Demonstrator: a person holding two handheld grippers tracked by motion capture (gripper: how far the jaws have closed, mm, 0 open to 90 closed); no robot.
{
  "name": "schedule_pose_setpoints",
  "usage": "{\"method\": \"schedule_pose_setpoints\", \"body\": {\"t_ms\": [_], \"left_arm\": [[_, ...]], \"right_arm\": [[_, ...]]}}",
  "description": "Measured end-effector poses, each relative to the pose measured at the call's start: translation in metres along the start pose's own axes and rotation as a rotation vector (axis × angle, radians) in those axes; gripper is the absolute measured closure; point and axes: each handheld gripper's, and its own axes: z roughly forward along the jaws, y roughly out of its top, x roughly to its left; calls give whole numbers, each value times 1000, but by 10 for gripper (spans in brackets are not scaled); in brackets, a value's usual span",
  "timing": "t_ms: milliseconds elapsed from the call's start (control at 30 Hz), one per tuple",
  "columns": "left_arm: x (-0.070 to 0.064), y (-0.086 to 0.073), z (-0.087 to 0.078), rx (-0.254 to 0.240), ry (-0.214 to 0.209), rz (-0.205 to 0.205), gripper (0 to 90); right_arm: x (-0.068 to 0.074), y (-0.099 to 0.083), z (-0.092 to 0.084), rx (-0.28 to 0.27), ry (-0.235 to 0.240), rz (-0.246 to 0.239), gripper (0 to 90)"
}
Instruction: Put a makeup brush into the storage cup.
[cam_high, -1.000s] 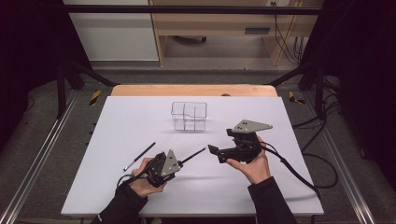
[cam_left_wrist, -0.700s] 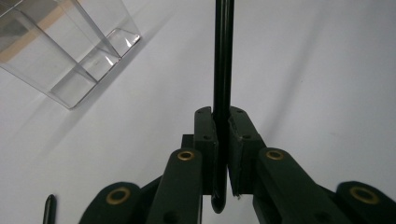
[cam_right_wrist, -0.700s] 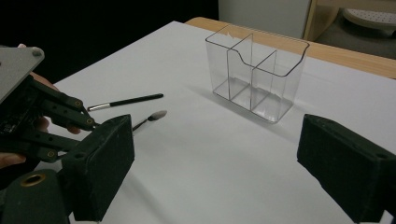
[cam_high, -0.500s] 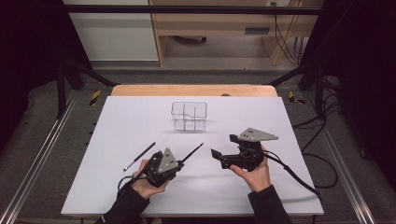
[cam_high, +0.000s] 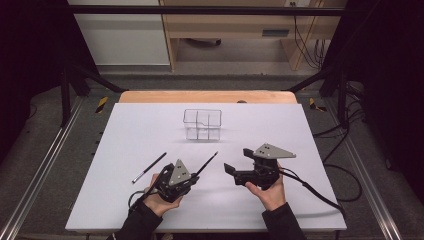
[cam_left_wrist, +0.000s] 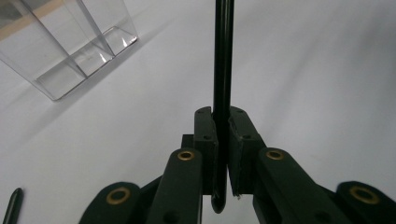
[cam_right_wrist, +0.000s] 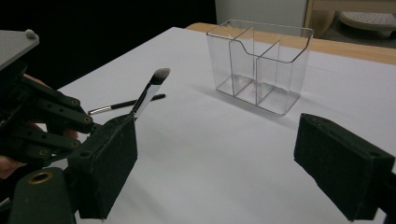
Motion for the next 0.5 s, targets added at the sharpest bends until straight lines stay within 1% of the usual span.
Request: {"method": "schedule_pose_setpoints", "body": {"t_ms": [67,167,300,367,500], "left_arm": [[-1,0,1,-6,2,-16,829],[-1,1,1,-15,8,-41,829],[-2,2,2,-34,8,-80,829],[-3,3,2,-47,12,-87,829],[-6,5,3,-67,20,-107,829]], "right_arm": [[1,-1,1,-10,4,4,152],[3,-2,3,-31,23,20,168],[4,-3,5,-40,38,33,176],[4,-4,8,-41,44,45,176],[5,-5,10,-42,52,54,186]]}}
